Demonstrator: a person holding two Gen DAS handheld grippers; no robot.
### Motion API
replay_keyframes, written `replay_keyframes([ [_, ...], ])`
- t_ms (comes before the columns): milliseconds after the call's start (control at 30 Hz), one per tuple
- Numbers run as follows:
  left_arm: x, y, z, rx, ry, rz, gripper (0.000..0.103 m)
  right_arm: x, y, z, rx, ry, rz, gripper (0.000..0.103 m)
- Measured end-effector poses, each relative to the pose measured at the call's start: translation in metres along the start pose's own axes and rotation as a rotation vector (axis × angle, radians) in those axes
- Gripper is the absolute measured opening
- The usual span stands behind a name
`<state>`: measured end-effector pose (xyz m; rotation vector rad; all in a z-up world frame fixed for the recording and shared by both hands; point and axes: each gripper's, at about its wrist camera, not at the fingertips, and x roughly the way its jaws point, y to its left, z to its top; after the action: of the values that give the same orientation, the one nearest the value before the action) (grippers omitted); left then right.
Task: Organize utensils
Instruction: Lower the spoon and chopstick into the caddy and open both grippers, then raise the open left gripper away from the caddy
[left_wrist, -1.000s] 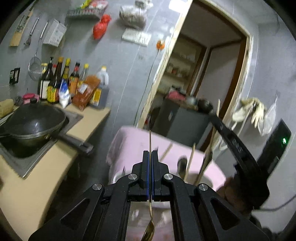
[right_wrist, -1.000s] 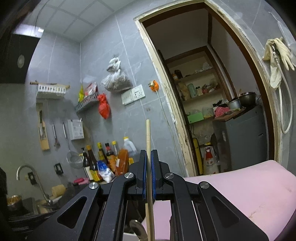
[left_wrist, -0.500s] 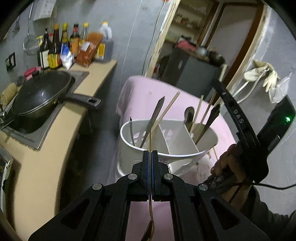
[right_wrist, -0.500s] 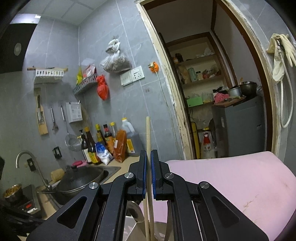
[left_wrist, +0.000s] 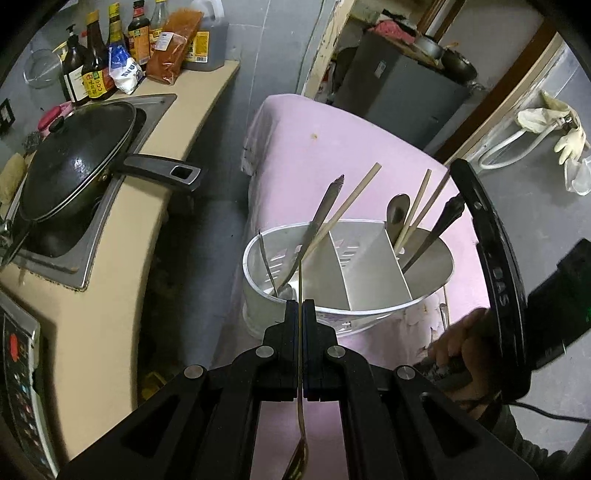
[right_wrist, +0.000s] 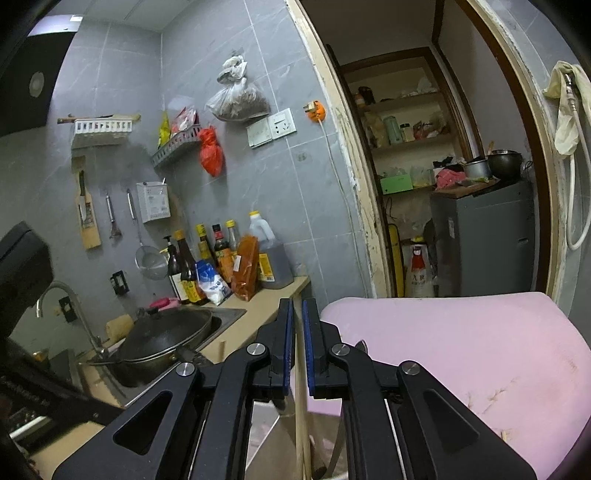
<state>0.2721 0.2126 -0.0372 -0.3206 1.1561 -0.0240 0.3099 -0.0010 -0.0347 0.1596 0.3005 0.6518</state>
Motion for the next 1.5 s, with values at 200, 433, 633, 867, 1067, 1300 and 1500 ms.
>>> replay_keyframes([
  [200,0.013,0.003,0.009,-0.019,0.136,-0.051,0.0,-0.008,0.0,0.004,0.008,-0.006,0.0,0.006],
  [433,0.015,0.004,0.01,-0.009,0.197,-0.079,0.0,-0.021,-0.002,0.005,0.028,-0.021,-0.014,0.008],
  [633,0.008,0.002,0.007,0.001,0.148,-0.085,0.0,-0.031,-0.004,0.008,0.033,-0.029,-0.034,0.008],
  [867,-0.025,0.0,-0.003,-0.01,0.072,-0.155,0.0,-0.043,-0.004,0.012,0.041,-0.041,-0.052,0.008],
  [1067,-0.065,-0.012,0.01,0.013,-0.093,-0.161,0.0,-0.05,-0.004,0.014,0.051,-0.05,-0.059,0.008],
  [1300,-0.038,-0.025,0.022,0.086,-0.099,-0.063,0.0,-0.057,-0.008,0.014,0.053,-0.044,-0.089,0.008],
  [1500,-0.006,-0.026,0.009,0.123,-0.085,-0.009,0.0,-0.072,-0.02,0.014,0.06,-0.037,-0.135,0.026],
])
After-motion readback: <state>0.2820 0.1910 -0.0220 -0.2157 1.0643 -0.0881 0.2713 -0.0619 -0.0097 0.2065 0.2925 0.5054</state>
